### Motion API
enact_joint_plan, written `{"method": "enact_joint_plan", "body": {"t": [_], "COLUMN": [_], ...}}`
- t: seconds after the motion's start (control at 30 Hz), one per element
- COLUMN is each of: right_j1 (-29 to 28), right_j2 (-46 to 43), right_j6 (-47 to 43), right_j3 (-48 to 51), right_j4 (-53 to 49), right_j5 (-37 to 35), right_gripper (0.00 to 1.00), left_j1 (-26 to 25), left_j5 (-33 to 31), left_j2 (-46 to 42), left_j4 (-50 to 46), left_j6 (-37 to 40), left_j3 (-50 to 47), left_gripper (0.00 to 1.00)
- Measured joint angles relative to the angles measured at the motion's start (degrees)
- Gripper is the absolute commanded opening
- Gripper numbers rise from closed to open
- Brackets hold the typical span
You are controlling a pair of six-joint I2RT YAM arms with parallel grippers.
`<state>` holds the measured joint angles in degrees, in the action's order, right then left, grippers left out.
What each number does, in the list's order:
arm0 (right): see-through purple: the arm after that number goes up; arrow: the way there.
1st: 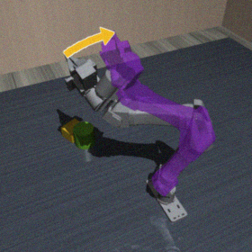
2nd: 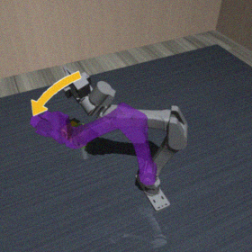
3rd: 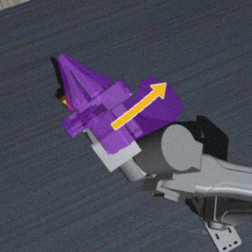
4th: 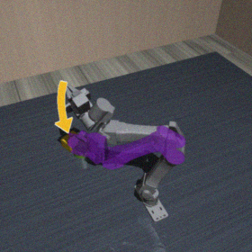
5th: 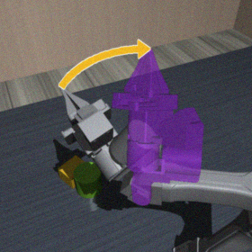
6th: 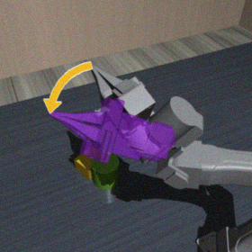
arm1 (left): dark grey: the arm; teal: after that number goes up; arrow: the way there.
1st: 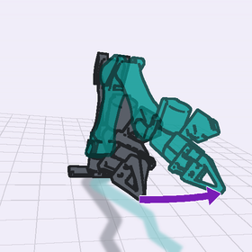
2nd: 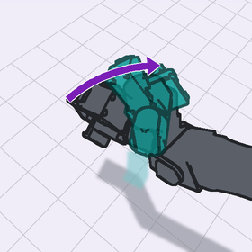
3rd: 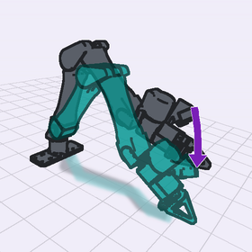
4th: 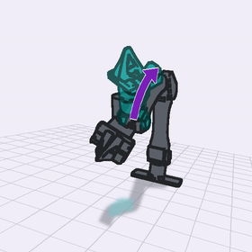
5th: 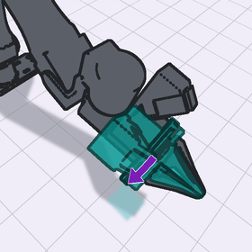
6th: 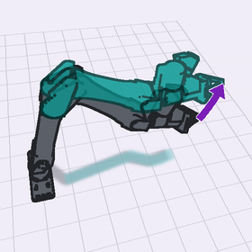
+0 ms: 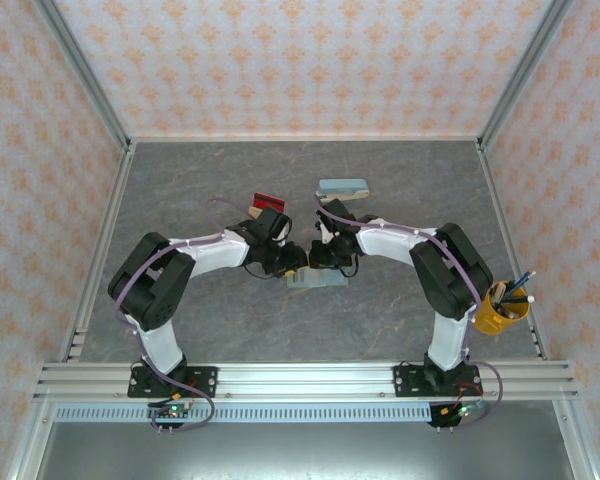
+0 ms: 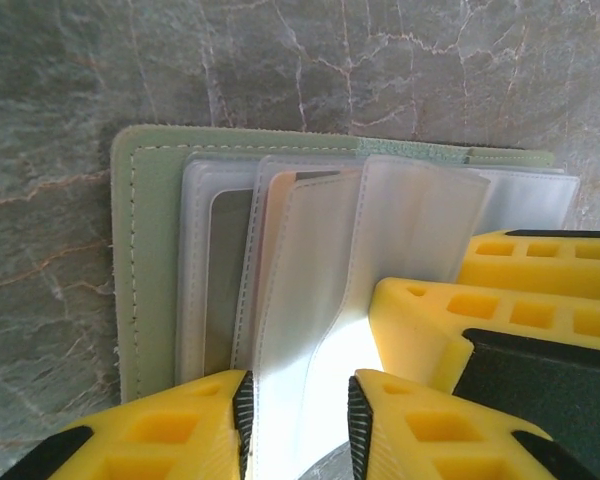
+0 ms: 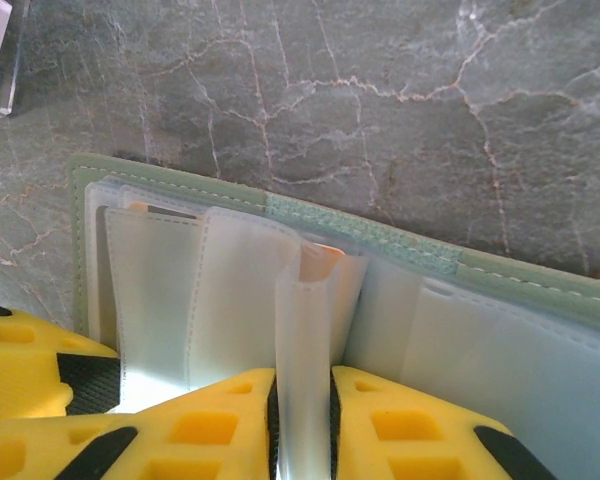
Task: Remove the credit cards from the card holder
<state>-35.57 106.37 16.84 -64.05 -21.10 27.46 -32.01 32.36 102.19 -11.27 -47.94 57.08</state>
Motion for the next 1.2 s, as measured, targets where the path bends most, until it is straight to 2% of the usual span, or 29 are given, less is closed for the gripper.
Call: {"method": "enact_joint_plan", "body": {"t": [0.3, 0.47, 0.67, 0.87, 0.97, 1.1, 1.2], "right_j1": [0.4, 0.8, 1.0, 1.3, 1.3, 1.3, 1.3], "right_j2": [-0.5, -1.0, -2.9, -7.5, -10.5, -14.0, -16.8], "right_j6": [0.0, 0.4, 1.4, 2.7, 3.2, 3.7, 4.2], "right_j3": [1.1, 2.0, 3.7, 4.5, 4.5, 5.1, 6.5], "right_j4": [1.4, 2.6, 3.1, 2.9, 2.9, 2.8, 2.4], "right_j5": [0.9, 1.5, 2.0, 1.9, 1.1, -1.4, -4.6], "right_gripper": [0.2, 0.21, 0.23, 0.31, 0.36, 0.4, 0.42], "left_j1": [0.0, 0.0, 0.0, 0.0, 0.0, 0.0, 0.0], "left_j5": [2.4, 2.4, 2.3, 2.3, 2.4, 3.9, 5.6], "left_j2": [0.2, 0.2, 0.2, 0.2, 0.2, 0.2, 0.2], "left_j4": [2.3, 2.4, 2.4, 2.7, 3.3, 6.0, 8.7], "left_j6": [0.0, 0.5, 1.2, 1.5, 1.5, 1.2, 0.5], "left_j3": [0.0, 0.0, 0.0, -0.4, -0.7, -1.7, -2.6], "left_gripper": [0.23, 0.14, 0.1, 0.03, 0.07, 0.23, 0.31]}}
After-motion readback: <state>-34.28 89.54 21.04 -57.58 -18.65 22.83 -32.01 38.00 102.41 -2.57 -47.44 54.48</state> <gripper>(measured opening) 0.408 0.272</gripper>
